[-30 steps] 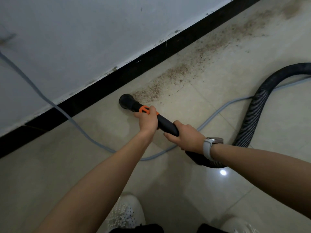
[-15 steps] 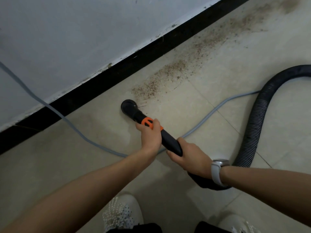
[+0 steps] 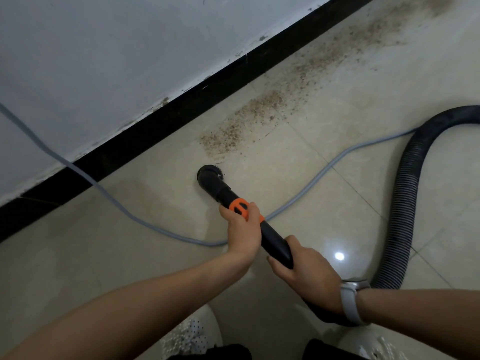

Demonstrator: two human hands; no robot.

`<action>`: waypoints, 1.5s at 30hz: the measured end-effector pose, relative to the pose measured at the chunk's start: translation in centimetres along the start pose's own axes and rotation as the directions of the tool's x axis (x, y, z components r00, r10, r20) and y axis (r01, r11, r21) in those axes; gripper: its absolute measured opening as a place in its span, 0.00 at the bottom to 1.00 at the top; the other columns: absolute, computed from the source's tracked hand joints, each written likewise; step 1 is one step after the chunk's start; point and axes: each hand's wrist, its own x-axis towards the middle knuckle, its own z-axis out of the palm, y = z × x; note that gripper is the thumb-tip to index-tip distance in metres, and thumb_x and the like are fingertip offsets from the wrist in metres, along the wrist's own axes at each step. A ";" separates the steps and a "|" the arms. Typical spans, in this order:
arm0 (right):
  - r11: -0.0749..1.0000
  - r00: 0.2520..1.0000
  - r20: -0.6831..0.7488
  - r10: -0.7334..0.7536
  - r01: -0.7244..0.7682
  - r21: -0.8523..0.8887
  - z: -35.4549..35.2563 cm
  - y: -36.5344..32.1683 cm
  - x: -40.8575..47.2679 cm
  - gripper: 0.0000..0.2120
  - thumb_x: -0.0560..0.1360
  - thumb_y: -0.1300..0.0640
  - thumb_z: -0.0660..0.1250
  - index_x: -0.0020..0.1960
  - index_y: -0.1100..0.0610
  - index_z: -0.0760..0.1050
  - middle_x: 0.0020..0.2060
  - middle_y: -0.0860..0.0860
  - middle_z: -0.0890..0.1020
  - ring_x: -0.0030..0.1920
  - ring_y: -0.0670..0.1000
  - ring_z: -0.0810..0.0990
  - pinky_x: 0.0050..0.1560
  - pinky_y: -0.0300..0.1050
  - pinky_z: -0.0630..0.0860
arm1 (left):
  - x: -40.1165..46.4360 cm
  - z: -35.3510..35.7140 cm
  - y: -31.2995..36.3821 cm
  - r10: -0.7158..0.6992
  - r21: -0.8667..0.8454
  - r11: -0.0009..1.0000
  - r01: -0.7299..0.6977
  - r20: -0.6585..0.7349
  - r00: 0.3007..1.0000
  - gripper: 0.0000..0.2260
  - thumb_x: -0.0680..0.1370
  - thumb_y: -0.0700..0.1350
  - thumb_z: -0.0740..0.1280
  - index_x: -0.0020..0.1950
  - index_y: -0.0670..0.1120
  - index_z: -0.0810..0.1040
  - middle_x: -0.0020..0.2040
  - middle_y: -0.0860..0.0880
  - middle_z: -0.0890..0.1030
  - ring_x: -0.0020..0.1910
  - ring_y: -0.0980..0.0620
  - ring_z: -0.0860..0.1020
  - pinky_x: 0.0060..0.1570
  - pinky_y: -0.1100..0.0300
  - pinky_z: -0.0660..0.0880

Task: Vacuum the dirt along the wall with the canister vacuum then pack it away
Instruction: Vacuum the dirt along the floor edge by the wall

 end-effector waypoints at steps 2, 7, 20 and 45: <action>1.000 1.000 -0.002 -0.003 0.003 0.027 -0.4 -0.7 1.0 0.14 0.75 0.41 0.61 0.45 0.51 0.62 0.33 0.47 0.73 0.39 0.56 0.78 0.35 0.46 0.68 | 1.1 -0.4 0.8 -0.001 -0.016 1.000 0.000 -0.012 1.000 0.27 0.80 0.47 0.60 0.74 0.42 0.49 0.47 0.47 0.75 0.41 0.51 0.75 0.44 0.58 0.75; 0.999 0.999 -0.010 -0.036 0.036 0.036 -1.0 -3.6 4.7 0.16 0.75 0.41 0.62 0.45 0.52 0.62 0.34 0.49 0.72 0.39 0.58 0.76 0.35 0.45 0.65 | 4.4 -2.0 3.2 0.001 -0.029 1.000 -0.002 -0.019 1.000 0.25 0.80 0.48 0.59 0.71 0.41 0.52 0.40 0.49 0.72 0.38 0.52 0.74 0.50 0.49 0.76; 0.998 0.997 -0.059 -0.057 0.058 0.016 -2.3 -6.0 9.5 0.17 0.75 0.41 0.60 0.45 0.53 0.62 0.31 0.47 0.70 0.29 0.50 0.71 0.29 0.45 0.64 | 8.9 -3.2 6.4 0.007 -0.044 0.999 -0.005 0.033 0.999 0.16 0.79 0.47 0.58 0.60 0.45 0.54 0.42 0.48 0.71 0.39 0.52 0.74 0.31 0.59 0.73; 0.999 0.968 -0.245 0.045 -0.041 0.024 -6.6 -2.1 11.6 0.16 0.76 0.40 0.59 0.44 0.52 0.60 0.30 0.46 0.69 0.27 0.46 0.68 0.25 0.42 0.58 | 11.6 4.5 10.0 0.048 -0.021 0.999 -0.046 0.157 0.986 0.21 0.79 0.48 0.60 0.66 0.43 0.57 0.45 0.47 0.72 0.40 0.52 0.75 0.33 0.58 0.75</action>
